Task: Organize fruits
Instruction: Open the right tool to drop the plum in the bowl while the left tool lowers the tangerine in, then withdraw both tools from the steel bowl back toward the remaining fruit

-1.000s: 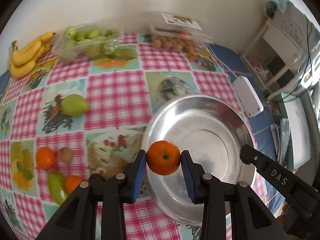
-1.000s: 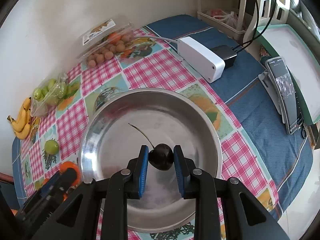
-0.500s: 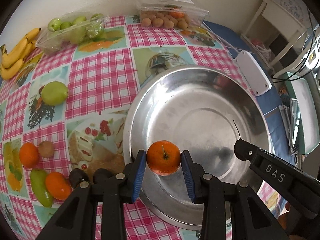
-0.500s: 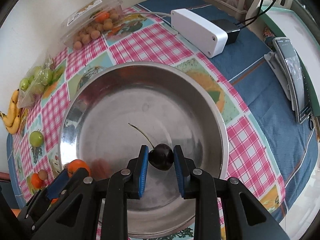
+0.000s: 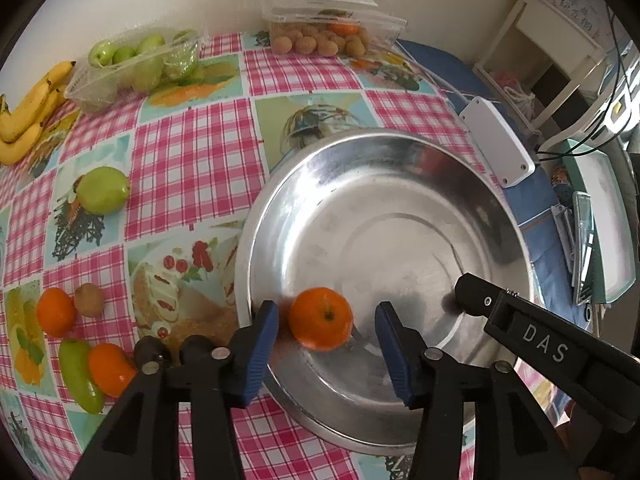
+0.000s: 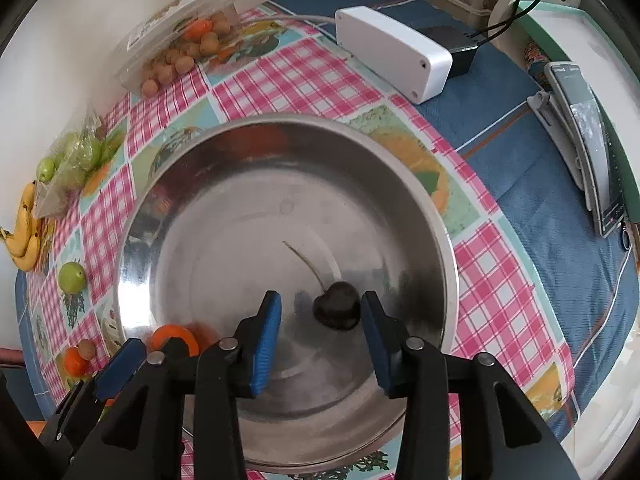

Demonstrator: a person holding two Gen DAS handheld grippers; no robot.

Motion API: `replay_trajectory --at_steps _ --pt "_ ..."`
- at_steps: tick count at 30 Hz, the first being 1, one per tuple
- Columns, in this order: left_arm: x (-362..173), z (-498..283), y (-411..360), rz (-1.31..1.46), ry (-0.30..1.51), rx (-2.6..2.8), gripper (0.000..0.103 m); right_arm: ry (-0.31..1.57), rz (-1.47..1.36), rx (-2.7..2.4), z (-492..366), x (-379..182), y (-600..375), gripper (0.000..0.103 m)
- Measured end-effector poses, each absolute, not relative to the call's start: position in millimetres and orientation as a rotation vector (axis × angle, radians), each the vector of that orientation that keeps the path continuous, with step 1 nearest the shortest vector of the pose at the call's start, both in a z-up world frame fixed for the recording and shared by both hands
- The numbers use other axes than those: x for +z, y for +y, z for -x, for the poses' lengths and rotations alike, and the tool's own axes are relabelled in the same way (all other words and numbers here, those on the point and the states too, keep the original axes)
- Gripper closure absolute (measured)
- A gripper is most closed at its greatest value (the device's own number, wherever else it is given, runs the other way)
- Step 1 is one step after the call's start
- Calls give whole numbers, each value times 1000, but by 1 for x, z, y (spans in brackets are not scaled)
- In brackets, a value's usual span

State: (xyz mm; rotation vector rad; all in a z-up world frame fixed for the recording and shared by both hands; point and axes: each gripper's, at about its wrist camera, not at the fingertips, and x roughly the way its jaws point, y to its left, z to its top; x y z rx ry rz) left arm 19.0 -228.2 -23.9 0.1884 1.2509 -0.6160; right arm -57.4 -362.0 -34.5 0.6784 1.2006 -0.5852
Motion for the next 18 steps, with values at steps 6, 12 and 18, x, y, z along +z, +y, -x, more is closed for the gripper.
replay_trajectory --at_steps 6,12,18 --pt "2 -20 -220 -189 1187 -599 32 1138 -665 -597 65 -11 -363 54" --pt "8 -34 -199 -203 1164 -482 19 1123 -629 -581 65 2 -357 52" --pt "-3 -47 -172 -188 1177 -369 6 1155 -590 -553 54 -3 -346 51"
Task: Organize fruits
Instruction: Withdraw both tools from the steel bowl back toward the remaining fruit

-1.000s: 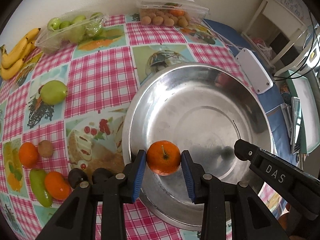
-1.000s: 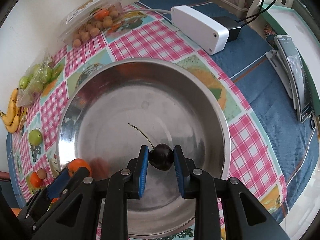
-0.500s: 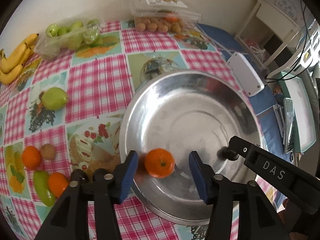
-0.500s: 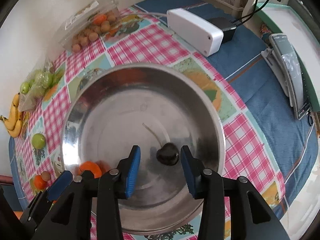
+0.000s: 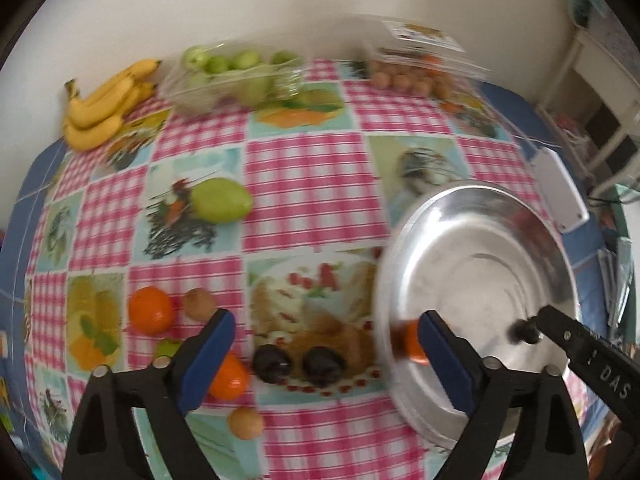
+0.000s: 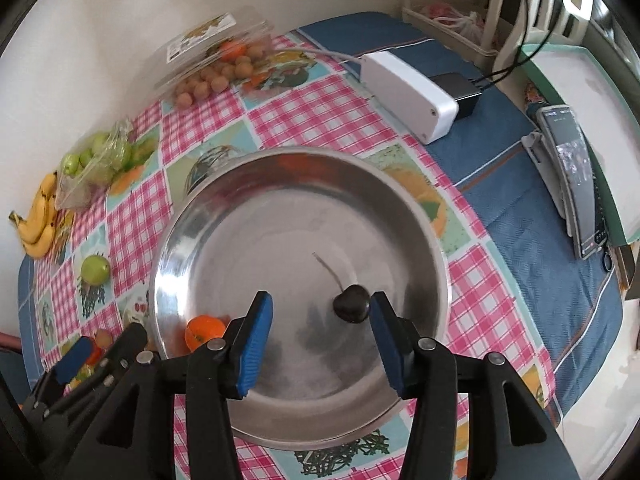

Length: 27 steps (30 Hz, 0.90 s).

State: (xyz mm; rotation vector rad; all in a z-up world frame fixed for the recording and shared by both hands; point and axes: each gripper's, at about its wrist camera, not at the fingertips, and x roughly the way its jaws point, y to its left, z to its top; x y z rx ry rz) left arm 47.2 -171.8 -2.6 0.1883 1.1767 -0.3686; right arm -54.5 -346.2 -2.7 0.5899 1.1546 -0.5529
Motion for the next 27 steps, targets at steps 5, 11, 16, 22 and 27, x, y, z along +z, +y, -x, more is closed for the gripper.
replay_trajectory --at_steps 5,11,16,22,27 --pt "-9 -52 -162 -191 1177 -322 0 1205 -564 -517 46 -12 -339 51" --pt "-15 -51 -159 -213 1185 -297 0 1237 -539 -512 38 -22 -335 51" --pt "-19 -52 -159 -242 1181 -277 0 1266 -526 -525 36 -31 -336 50" --pt "-24 -54 -156 -282 1168 -235 0 1279 -520 -538 34 -35 -339 33" --pt "-23 -55 -154 -292 1152 -223 0 1289 -523 -548 35 -37 -339 24"
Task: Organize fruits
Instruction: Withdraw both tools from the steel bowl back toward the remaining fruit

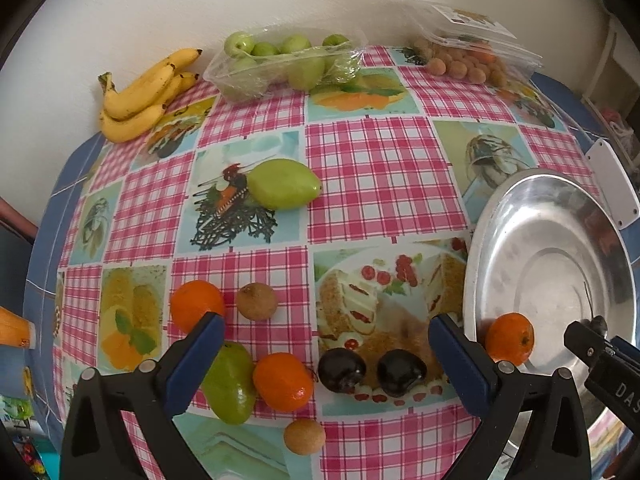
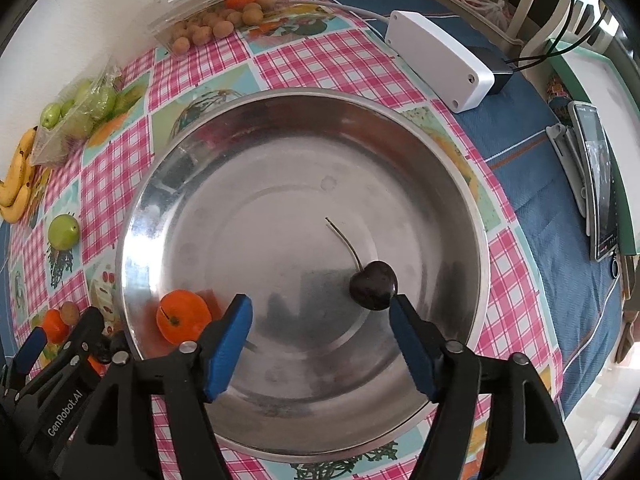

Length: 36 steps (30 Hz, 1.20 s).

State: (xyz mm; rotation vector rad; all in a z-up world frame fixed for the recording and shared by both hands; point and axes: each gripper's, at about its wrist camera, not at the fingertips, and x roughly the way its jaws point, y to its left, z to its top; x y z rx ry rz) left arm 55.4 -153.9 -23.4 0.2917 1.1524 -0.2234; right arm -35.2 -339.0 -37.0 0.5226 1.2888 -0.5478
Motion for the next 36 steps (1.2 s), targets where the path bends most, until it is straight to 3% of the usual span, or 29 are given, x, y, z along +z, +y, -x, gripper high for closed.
replay_trajectory --at_steps 3,6,22,36 --pt "-22 -56 -154 -294 1137 -223 0 1281 -514 -548 35 -37 -339 20" --pt "-20 -56 -153 -286 1116 -235 0 1260 -495 -555 35 -34 -339 0" --pt "-6 -57 -138 -198 1105 -305 0 1220 -460 -523 34 -18 -325 0" --pt "17 -74 -62 -122 1068 -183 0 1203 -393 -356 13 -4 -260 0"
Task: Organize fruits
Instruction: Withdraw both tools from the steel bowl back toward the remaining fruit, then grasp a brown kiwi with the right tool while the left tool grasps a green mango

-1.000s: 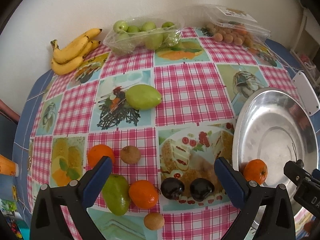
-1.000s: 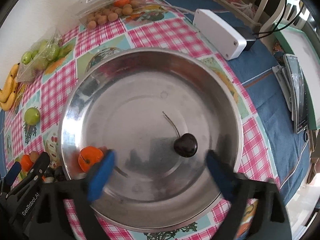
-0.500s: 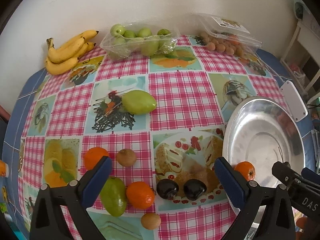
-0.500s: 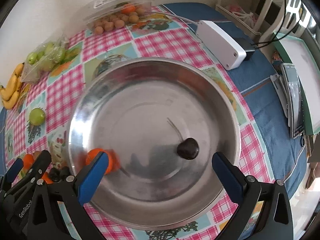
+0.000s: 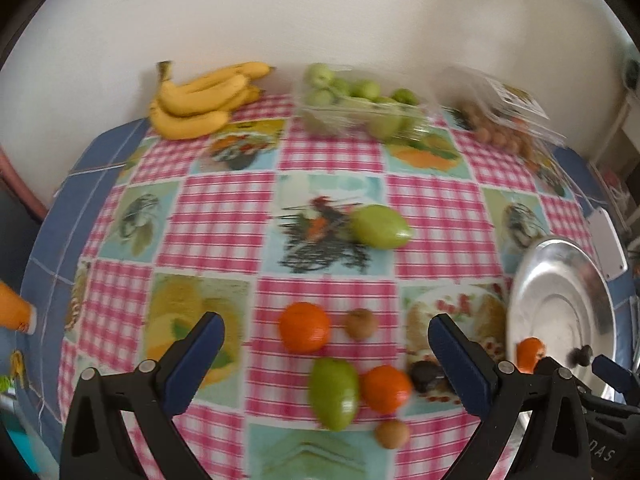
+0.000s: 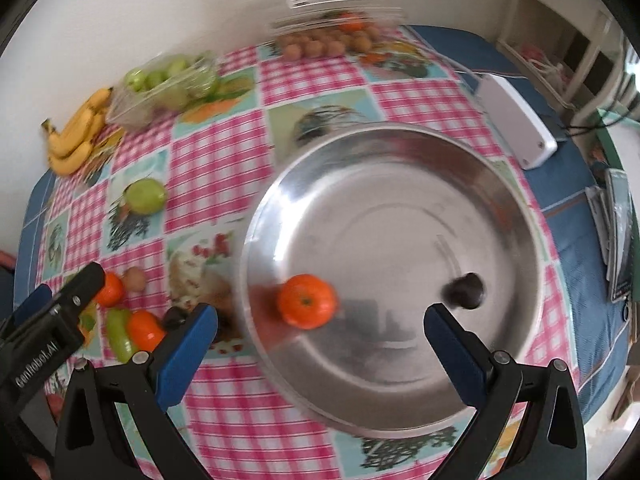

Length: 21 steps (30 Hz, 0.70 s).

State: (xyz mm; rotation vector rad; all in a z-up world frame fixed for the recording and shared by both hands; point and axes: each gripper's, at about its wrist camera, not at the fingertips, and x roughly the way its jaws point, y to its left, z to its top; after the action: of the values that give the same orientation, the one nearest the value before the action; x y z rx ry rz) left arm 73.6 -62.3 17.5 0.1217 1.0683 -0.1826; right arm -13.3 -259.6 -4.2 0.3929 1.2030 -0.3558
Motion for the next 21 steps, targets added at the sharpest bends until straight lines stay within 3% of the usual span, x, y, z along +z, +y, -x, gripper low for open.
replay_trajectory --at_steps 11,21 --pt "12 -82 16 -21 1104 -35 0 1232 -337 -237 -9 -5 -199 0" --pt "2 -79 41 20 1140 -21 0 1277 -300 -142 -27 -16 -147 0"
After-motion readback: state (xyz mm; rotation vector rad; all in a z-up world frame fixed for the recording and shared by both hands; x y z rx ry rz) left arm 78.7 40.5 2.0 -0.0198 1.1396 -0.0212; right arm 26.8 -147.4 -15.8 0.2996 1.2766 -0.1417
